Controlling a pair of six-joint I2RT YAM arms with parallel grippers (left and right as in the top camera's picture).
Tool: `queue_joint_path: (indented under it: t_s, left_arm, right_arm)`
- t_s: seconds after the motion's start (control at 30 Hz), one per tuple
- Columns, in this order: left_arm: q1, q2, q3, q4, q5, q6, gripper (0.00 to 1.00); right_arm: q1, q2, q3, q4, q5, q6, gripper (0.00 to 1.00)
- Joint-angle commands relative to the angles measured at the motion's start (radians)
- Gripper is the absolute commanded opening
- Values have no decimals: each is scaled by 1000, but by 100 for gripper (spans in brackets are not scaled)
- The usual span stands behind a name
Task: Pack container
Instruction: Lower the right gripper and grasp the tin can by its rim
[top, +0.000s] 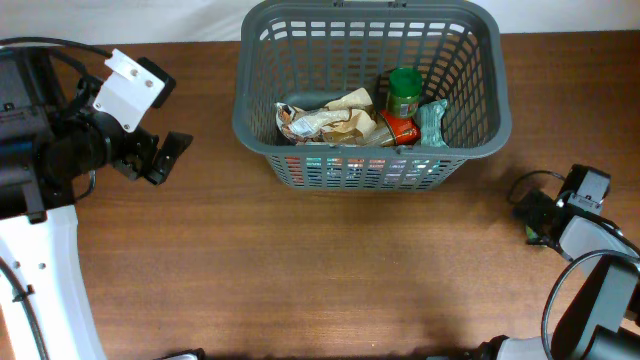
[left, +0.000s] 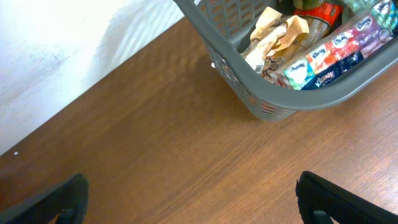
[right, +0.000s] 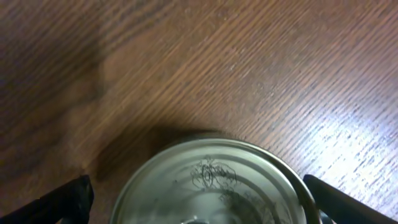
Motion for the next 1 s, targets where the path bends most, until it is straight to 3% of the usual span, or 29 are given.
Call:
queue_joint_path:
  t_s: [0.0,0.3,0.47,0.6,0.97]
  left_arm:
    - [6,0,-6,2,-4,16,99]
    - [6,0,-6,2,-4,16,99]
    - [6,0,-6,-2,-4,16,99]
    - [6,0,-6,-2,-4,16,99]
    - [6,0,-6,-1,-4,16,99]
  right_arm:
    - [0,23,-10,12,-3,-9,99]
    - [0,73,-10,26,-3,-9,100]
    - [0,79,-10,26,-7,-8,89]
    - [0,79,-10,26,-7,-8,75]
    - [0,79,-10,21,-22,-8,64]
